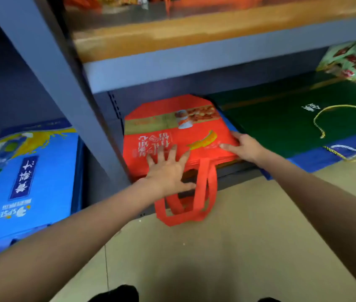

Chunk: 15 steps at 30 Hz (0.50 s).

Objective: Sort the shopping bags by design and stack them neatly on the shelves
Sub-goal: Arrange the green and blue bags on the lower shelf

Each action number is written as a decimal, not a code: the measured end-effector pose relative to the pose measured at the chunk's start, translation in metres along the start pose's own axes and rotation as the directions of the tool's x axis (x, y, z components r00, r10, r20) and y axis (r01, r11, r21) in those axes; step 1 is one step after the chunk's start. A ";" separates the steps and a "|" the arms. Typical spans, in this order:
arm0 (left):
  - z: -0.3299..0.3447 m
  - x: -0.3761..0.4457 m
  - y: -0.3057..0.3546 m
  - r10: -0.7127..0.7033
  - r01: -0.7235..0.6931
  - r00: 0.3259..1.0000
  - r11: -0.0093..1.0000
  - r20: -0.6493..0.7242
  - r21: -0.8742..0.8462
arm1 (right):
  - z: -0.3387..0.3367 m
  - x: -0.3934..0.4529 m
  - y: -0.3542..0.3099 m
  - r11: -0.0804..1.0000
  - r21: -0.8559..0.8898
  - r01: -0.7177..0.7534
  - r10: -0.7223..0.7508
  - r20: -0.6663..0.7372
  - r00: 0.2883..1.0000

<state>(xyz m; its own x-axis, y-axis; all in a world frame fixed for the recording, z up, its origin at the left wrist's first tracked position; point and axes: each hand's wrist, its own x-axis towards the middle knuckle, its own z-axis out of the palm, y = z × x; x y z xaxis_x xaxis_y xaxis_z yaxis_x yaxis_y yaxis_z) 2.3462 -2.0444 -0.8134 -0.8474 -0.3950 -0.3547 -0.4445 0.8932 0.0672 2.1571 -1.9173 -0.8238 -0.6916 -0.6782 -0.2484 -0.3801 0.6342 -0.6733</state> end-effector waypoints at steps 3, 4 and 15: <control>0.003 0.009 -0.006 -0.070 0.069 0.997 0.997 0.036 0.024 | 0.018 0.016 -0.017 0.983 -0.131 0.125 -0.126 -0.004 0.992; 0.001 0.011 -0.008 -0.081 0.081 0.996 0.997 0.032 0.000 | 0.019 0.022 -0.022 0.983 -0.132 0.124 -0.130 -0.040 0.991; 0.008 0.042 0.006 -0.002 -0.007 0.993 0.997 -0.116 -0.073 | -0.009 0.020 0.004 0.947 -0.293 0.133 -0.166 -0.090 0.982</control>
<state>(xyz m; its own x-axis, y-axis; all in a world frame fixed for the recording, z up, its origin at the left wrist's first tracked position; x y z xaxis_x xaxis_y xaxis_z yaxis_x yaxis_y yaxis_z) 2.3105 -2.0543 -0.8350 -0.8747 -0.4187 -0.2444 -0.4587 0.8778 0.1379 2.1363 -1.9247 -0.8256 -0.6716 -0.7377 -0.0691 -0.6319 0.6189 -0.4666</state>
